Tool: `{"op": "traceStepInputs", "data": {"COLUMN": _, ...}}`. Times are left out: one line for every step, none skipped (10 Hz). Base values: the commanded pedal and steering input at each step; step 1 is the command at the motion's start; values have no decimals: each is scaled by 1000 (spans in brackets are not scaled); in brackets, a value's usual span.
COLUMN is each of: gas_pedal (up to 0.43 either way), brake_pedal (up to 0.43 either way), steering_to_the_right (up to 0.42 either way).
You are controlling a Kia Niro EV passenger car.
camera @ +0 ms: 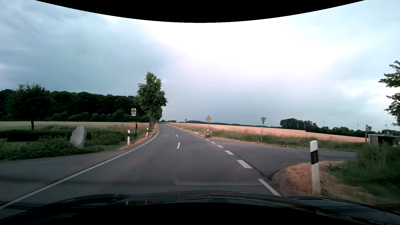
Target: Follow the waypoints while adhering to traffic rules and regulations
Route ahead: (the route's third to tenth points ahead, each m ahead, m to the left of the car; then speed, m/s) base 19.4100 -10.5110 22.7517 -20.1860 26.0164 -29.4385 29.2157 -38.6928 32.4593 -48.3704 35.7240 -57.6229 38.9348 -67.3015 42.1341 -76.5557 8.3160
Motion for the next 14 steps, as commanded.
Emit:
{"op": "traceStepInputs", "data": {"gas_pedal": 39, "brake_pedal": 0, "steering_to_the_right": 85}}
{"op": "traceStepInputs", "data": {"gas_pedal": 39, "brake_pedal": 0, "steering_to_the_right": 126}}
{"op": "traceStepInputs", "data": {"gas_pedal": 47, "brake_pedal": 0, "steering_to_the_right": 174}}
{"op": "traceStepInputs", "data": {"gas_pedal": 47, "brake_pedal": 0, "steering_to_the_right": 214}}
{"op": "traceStepInputs", "data": {"gas_pedal": 59, "brake_pedal": 0, "steering_to_the_right": 243}}
{"op": "traceStepInputs", "data": {"gas_pedal": 79, "brake_pedal": 0, "steering_to_the_right": 268}}
{"op": "traceStepInputs", "data": {"gas_pedal": 87, "brake_pedal": 0, "steering_to_the_right": 293}}
{"op": "traceStepInputs", "data": {"gas_pedal": 87, "brake_pedal": 0, "steering_to_the_right": 312}}
{"op": "traceStepInputs", "data": {"gas_pedal": 87, "brake_pedal": 0, "steering_to_the_right": 321}}
{"op": "traceStepInputs", "data": {"gas_pedal": 98, "brake_pedal": 0, "steering_to_the_right": 325}}
{"op": "traceStepInputs", "data": {"gas_pedal": 98, "brake_pedal": 0, "steering_to_the_right": 326}}
{"op": "traceStepInputs", "data": {"gas_pedal": 98, "brake_pedal": 0, "steering_to_the_right": 326}}
{"op": "traceStepInputs", "data": {"gas_pedal": 98, "brake_pedal": 0, "steering_to_the_right": 325}}
{"op": "traceStepInputs", "data": {"gas_pedal": 98, "brake_pedal": 0, "steering_to_the_right": 320}}
